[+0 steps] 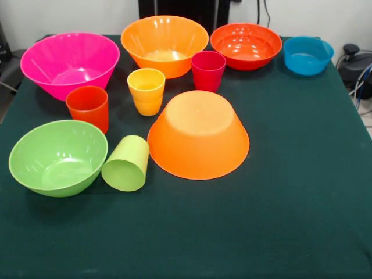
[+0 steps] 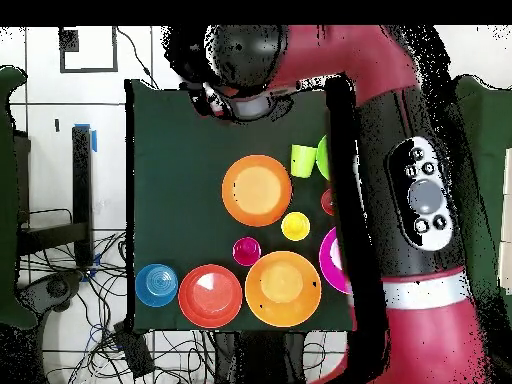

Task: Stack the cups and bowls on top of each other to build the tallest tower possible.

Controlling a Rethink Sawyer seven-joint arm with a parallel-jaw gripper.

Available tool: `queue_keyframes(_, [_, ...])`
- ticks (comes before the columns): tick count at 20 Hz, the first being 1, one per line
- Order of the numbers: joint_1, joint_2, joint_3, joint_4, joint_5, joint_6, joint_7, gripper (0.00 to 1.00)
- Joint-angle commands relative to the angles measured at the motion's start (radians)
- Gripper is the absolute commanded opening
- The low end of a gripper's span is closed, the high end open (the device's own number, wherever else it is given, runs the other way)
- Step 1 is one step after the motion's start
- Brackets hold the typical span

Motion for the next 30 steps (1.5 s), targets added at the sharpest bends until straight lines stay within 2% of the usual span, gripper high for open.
queue_keyframes(1, [0.133,-0.234,-0.235,0.255,-0.129,-0.057,0.318,1.00])
queue_keyframes(5, [0.167,-0.282,-0.295,0.351,-0.135,-0.161,0.439,1.00])
queue_keyframes(6, [0.177,-0.288,-0.320,0.376,-0.130,-0.204,0.514,1.00])
queue_keyframes(8, [0.175,-0.283,-0.361,0.441,-0.073,-0.316,0.671,1.00])
queue_keyframes(9, [0.169,-0.279,-0.373,0.470,-0.058,-0.373,0.706,1.00])
queue_keyframes(12, [0.156,-0.266,-0.396,0.523,-0.054,-0.490,0.711,1.00])
queue_keyframes(15, [0.155,-0.259,-0.417,0.542,-0.073,-0.549,0.707,1.00])
queue_keyframes(27, [0.127,-0.224,-0.460,0.580,-0.016,-0.651,0.642,1.00])
queue_keyframes(30, [0.115,-0.215,-0.456,0.580,-0.004,-0.643,0.613,1.00])
